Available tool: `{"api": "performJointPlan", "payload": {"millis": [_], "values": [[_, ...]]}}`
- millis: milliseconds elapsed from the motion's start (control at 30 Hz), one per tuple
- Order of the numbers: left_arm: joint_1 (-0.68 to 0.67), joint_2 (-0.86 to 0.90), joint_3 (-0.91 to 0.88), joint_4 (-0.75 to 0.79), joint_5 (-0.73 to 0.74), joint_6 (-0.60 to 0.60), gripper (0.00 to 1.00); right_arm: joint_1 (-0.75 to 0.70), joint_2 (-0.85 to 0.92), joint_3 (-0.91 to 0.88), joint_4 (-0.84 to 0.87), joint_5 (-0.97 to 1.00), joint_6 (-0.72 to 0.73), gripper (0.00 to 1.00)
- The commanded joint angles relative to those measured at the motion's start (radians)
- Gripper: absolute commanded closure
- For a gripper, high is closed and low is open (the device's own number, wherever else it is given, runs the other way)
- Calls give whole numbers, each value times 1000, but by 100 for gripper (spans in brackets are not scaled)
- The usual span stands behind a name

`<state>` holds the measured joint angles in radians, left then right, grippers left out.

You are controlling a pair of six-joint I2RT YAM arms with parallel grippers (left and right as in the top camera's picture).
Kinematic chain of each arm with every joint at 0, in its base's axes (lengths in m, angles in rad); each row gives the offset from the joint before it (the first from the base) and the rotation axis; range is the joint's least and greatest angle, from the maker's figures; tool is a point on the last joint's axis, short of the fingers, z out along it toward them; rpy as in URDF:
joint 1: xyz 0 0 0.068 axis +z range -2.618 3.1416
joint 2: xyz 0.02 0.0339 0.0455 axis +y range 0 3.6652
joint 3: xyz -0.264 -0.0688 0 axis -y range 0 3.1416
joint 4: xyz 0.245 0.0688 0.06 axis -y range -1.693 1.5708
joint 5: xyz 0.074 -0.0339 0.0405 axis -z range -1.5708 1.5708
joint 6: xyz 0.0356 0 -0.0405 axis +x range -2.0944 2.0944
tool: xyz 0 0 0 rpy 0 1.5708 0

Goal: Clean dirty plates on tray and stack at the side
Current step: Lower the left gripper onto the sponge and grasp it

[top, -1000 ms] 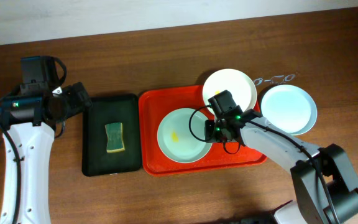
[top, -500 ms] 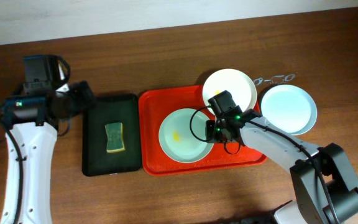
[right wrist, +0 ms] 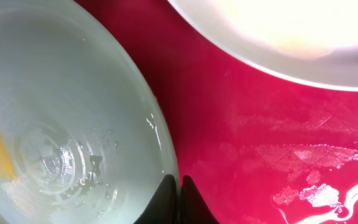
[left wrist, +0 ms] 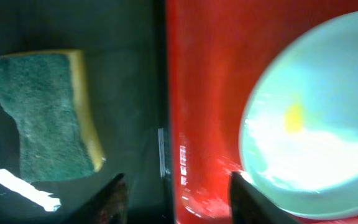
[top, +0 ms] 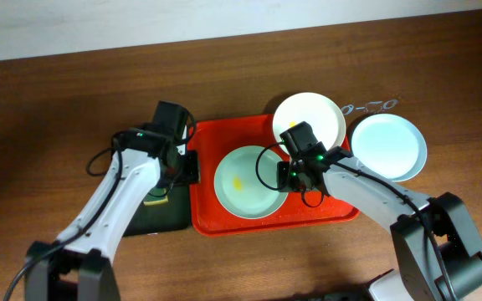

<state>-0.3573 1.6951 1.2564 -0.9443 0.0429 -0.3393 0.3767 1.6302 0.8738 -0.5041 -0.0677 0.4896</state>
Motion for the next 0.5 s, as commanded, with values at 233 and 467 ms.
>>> {"api": "performJointPlan", "payload": {"millis": [233, 467], "values": [[168, 78, -12, 7, -134, 86, 31, 9, 7, 3, -4, 27, -2, 96], [177, 134, -13, 52, -173, 98, 36, 9, 7, 3, -5, 28, -3, 96]]}}
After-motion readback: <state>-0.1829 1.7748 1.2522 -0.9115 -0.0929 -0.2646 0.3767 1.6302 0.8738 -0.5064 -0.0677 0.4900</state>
